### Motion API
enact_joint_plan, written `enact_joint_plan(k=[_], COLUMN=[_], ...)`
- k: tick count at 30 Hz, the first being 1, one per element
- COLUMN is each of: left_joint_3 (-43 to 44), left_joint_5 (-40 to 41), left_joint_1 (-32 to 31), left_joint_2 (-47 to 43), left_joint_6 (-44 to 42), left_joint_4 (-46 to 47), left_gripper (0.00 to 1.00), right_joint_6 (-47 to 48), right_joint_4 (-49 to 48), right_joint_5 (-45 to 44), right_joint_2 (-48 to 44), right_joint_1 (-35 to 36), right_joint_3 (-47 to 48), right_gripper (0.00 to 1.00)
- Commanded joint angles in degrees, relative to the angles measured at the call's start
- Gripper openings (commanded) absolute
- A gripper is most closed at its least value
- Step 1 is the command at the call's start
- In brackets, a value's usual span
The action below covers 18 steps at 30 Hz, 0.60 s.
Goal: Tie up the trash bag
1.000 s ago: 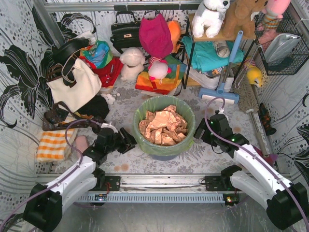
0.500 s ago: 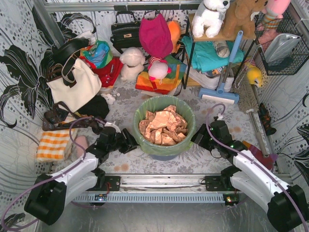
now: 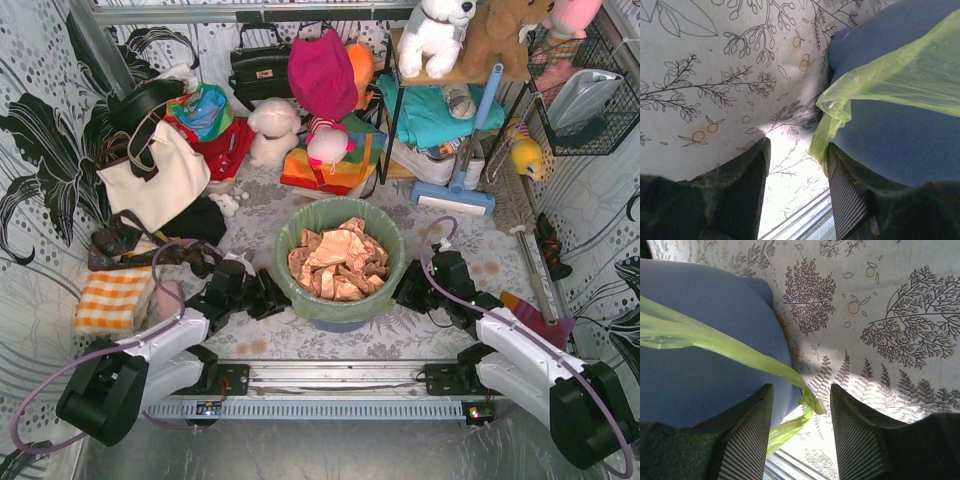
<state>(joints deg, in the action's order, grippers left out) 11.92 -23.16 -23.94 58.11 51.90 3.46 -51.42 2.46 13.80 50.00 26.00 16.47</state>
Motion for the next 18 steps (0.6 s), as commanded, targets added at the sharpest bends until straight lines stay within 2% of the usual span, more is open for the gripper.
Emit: enact_joint_plan(k=[1, 4, 7, 14, 18], left_joint_3=[2.4, 3.8, 5.0, 7.7, 9.3], left_joint_5=[0.2, 1.8, 3.2, 7.1, 10.0], left_joint_1=[0.4, 0.3, 0.3, 0.3, 0.3], left_joint_2=[1.8, 3.7, 5.9, 6.6, 5.1], left_joint_6=[-3.4, -4.8, -5.8, -7.7, -8.8], left_joint_4=[2.0, 0.0, -2.3, -7.1, -11.0], left_gripper=[0.56, 0.53, 0.46, 0.33, 0.25], right_joint_6=[0.4, 0.5, 0.8, 1.1, 1.2], right_joint_4=[-4.5, -5.4, -5.0, -0.6, 2.7], right_joint_5=[2.5, 2.8, 2.0, -1.4, -4.3], right_joint_2=[3.0, 4.8, 5.6, 4.3, 2.1], right_joint_1=[-0.3, -0.3, -0.3, -0.3, -0.2], right_joint_3=[-0.8, -0.7, -0.8, -0.5, 0.0], right_gripper=[0.48, 0.43, 0.36, 0.11, 0.00])
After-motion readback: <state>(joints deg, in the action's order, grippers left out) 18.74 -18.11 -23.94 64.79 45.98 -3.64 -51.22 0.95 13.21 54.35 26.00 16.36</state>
